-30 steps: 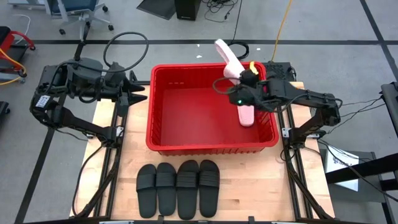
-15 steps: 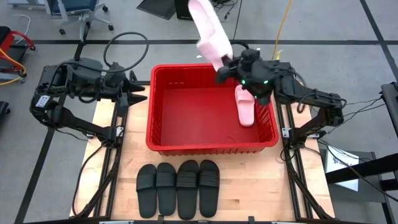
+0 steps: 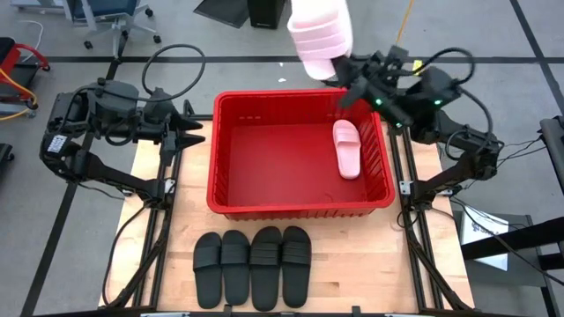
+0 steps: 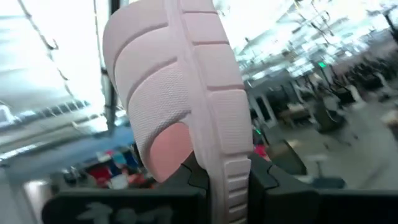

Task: Pick and place slides into bin
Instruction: Stack the pink slide on top of the pink slide in the red bin

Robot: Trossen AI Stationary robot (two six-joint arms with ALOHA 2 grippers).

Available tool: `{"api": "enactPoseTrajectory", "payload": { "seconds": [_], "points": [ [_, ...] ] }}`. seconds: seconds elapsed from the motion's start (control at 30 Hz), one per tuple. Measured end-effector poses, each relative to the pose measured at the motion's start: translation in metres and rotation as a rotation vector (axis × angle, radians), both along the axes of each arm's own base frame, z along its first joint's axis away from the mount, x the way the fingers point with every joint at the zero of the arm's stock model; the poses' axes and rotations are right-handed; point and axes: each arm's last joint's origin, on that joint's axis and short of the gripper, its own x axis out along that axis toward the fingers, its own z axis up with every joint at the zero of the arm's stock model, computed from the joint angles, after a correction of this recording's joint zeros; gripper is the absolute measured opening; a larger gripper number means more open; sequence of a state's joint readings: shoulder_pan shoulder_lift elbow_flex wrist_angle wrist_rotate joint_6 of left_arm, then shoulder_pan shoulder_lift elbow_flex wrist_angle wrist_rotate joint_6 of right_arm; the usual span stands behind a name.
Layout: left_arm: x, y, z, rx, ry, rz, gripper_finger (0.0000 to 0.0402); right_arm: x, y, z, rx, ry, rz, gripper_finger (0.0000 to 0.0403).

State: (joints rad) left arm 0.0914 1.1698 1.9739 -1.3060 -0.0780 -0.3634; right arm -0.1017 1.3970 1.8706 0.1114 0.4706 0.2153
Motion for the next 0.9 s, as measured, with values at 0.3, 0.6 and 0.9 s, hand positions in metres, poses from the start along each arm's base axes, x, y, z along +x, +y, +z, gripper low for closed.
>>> {"api": "enactPoseTrajectory", "payload": {
  "seconds": [0.3,0.6,0.9],
  "points": [
    [0.000,0.000,0.000,0.002,0.001,-0.001,0.0207,-0.017,-0.015,0.019,-0.129,-0.113,0.151,0.0028],
    [0.000,0.000,0.000,0.002,0.001,-0.001,0.0207,-0.046,-0.017,0.048,-0.242,-0.121,0.144,0.0028],
    [0.000,0.000,0.000,0.001,0.000,-0.001,0.0207,-0.049,-0.017,0.057,-0.266,0.065,0.035,0.0028]
  ]
}}
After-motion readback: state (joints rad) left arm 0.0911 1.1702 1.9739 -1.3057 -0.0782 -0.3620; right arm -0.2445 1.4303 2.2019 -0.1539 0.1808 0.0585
